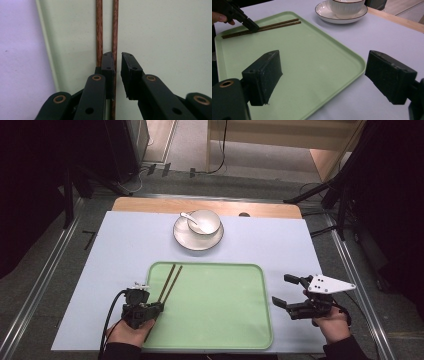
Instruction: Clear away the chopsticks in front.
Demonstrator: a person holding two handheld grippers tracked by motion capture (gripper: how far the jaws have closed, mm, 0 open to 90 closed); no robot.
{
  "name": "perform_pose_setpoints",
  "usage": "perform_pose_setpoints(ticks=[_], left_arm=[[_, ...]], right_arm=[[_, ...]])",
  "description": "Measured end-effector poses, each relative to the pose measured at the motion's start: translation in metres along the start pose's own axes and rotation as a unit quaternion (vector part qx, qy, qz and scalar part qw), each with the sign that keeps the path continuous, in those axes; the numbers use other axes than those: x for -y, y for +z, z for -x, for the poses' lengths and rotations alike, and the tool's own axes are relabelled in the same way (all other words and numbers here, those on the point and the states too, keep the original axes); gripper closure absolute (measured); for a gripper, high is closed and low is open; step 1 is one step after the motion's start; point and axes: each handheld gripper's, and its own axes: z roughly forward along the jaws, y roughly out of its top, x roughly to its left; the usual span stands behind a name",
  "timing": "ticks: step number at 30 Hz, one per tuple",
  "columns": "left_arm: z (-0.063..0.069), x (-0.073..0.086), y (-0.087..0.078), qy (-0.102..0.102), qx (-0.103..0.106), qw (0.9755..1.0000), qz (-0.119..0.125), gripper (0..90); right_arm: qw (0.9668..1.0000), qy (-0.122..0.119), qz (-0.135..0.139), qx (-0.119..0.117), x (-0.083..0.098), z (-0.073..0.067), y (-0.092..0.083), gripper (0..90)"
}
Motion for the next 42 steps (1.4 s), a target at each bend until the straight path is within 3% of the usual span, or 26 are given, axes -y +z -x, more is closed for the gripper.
perform_pose_setpoints(ticks=[4, 8, 10, 13, 15, 17, 20, 25, 29, 32, 38, 42], left_arm=[[-0.003, -0.003, -0.003, 0.001, 0.03, 0.9995, 0.009, 77.2], [-0.003, -0.005, -0.009, 0.007, 0.04, 0.9989, 0.022, 74.9], [-0.005, -0.008, -0.013, 0.011, 0.048, 0.9982, 0.033, 71.6], [-0.007, -0.012, -0.017, 0.021, 0.078, 0.9957, 0.045, 63.6], [-0.007, -0.014, -0.019, 0.039, 0.089, 0.994, 0.049, 57.3], [-0.008, -0.016, -0.022, 0.067, 0.094, 0.9908, 0.071, 53.3], [-0.011, -0.024, -0.024, 0.096, 0.082, 0.9891, 0.077, 46.9], [-0.024, -0.036, -0.023, 0.109, 0.092, 0.9868, 0.077, 41.4], [-0.035, -0.043, -0.026, 0.146, 0.094, 0.9818, 0.077, 39.6], [-0.046, -0.048, -0.029, 0.163, 0.096, 0.9793, 0.074, 38.5], [-0.074, -0.05, -0.037, 0.165, 0.116, 0.976, 0.082, 36.4], [-0.092, -0.047, -0.045, 0.167, 0.103, 0.9753, 0.1, 34.8]], right_arm=[[1.0, 0.0, 0.0, -0.001, 0.0, 0.0, 0.0, 14.3], [1.0, -0.002, 0.001, -0.002, 0.0, 0.0, 0.0, 14.3], [1.0, 0.0, -0.001, -0.002, 0.0, 0.0, 0.0, 14.3], [1.0, -0.004, -0.004, -0.002, 0.0, 0.0, 0.001, 14.3], [1.0, -0.004, -0.003, -0.002, 0.0, 0.0, 0.001, 14.3], [1.0, -0.002, -0.003, -0.003, 0.0, 0.0, 0.001, 14.3], [1.0, -0.002, -0.004, -0.003, 0.0, 0.0, 0.002, 14.3], [1.0, 0.0, -0.005, -0.002, 0.001, 0.0, 0.001, 14.3], [1.0, 0.002, -0.003, -0.001, 0.002, 0.0, 0.0, 14.3], [1.0, 0.006, -0.004, 0.001, 0.003, 0.001, 0.0, 14.3], [0.9999, 0.009, -0.006, 0.004, 0.004, 0.002, -0.001, 14.3], [0.9999, 0.012, -0.005, 0.007, 0.004, 0.002, -0.002, 14.3]])
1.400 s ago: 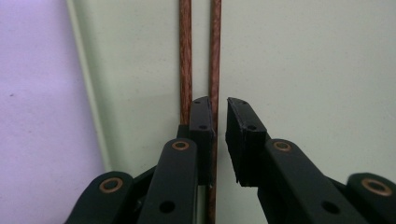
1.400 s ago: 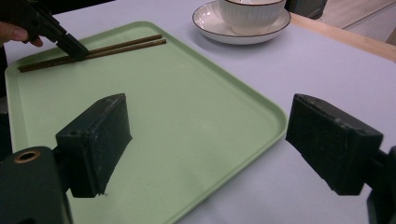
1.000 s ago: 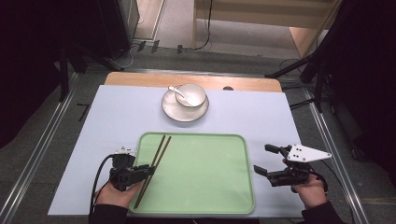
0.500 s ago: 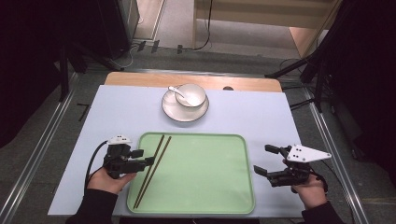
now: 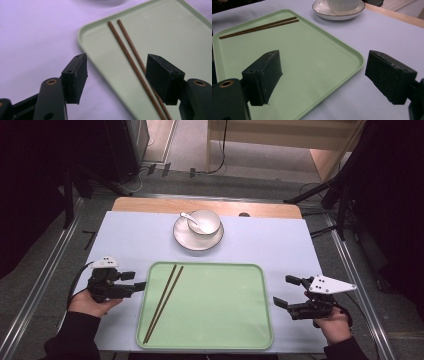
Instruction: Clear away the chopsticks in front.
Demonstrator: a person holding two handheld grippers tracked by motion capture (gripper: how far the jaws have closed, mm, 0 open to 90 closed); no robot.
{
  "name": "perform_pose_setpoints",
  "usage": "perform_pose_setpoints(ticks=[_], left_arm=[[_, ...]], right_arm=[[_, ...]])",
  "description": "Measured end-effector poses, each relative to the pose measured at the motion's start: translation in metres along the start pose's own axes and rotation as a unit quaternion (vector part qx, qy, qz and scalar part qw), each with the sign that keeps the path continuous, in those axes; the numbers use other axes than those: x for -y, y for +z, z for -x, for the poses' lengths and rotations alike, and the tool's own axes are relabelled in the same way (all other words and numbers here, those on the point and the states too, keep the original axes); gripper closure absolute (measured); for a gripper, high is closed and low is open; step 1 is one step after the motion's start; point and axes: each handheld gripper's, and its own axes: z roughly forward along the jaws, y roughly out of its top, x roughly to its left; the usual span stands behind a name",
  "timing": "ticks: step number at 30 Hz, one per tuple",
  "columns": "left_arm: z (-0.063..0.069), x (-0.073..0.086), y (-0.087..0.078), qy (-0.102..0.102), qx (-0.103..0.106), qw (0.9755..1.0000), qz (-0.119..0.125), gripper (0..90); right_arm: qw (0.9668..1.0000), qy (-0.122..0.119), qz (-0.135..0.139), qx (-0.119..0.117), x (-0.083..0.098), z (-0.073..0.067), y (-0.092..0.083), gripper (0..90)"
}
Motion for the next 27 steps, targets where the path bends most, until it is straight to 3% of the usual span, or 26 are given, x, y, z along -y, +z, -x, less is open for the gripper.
perform_pose_setpoints(ticks=[6, 12, 18, 27], left_arm=[[-0.012, 0.007, -0.017, -0.005, -0.009, 0.9997, 0.022, 33.4], [-0.012, 0.013, -0.025, 0.02, -0.011, 0.9991, 0.034, 31.7], [-0.017, 0.016, -0.032, 0.007, -0.007, 0.9988, 0.048, 31.1], [-0.017, 0.016, -0.033, 0.008, -0.01, 0.9987, 0.049, 29.9]], right_arm=[[1.0, 0.002, 0.004, 0.002, 0.001, 0.0, -0.002, 14.2], [1.0, 0.006, 0.007, 0.003, 0.001, 0.0, -0.004, 14.2], [1.0, 0.006, 0.007, 0.003, 0.001, 0.0, -0.004, 14.2], [1.0, 0.005, 0.004, 0.003, 0.001, 0.0, -0.004, 14.2]])
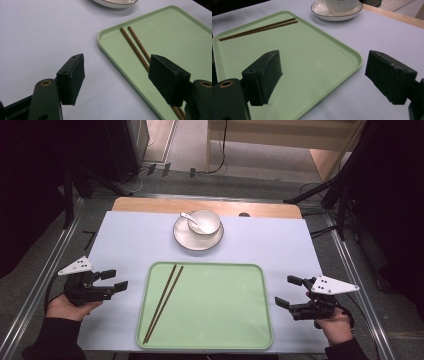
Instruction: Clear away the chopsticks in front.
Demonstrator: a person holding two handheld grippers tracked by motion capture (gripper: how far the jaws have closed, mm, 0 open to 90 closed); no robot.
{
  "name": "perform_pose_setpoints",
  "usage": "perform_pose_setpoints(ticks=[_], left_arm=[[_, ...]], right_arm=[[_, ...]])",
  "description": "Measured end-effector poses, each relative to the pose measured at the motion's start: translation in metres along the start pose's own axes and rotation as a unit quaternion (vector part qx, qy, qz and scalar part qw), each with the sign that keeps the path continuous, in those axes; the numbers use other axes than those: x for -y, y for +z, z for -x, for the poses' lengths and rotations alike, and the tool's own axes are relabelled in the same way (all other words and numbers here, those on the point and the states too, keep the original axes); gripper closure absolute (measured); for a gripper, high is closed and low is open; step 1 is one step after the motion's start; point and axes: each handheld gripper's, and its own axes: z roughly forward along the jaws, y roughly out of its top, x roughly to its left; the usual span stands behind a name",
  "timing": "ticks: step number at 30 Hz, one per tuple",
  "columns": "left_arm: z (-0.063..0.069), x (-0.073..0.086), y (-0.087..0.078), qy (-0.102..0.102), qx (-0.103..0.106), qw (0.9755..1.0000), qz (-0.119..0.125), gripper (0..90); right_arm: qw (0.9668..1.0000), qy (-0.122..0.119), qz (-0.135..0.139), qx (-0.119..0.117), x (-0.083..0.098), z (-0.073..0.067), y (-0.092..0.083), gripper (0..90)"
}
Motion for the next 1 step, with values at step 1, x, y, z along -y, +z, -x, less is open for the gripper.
perform_pose_setpoints(ticks=[1], left_arm=[[-0.0001, 0.0003, 0.0005, -0.001, -0.002, 1.0, 0.0, 29.5]], right_arm=[[1.0, 0.0, 0.0, 0.0, 0.0, 0.0001, 0.0001, 14.2]])
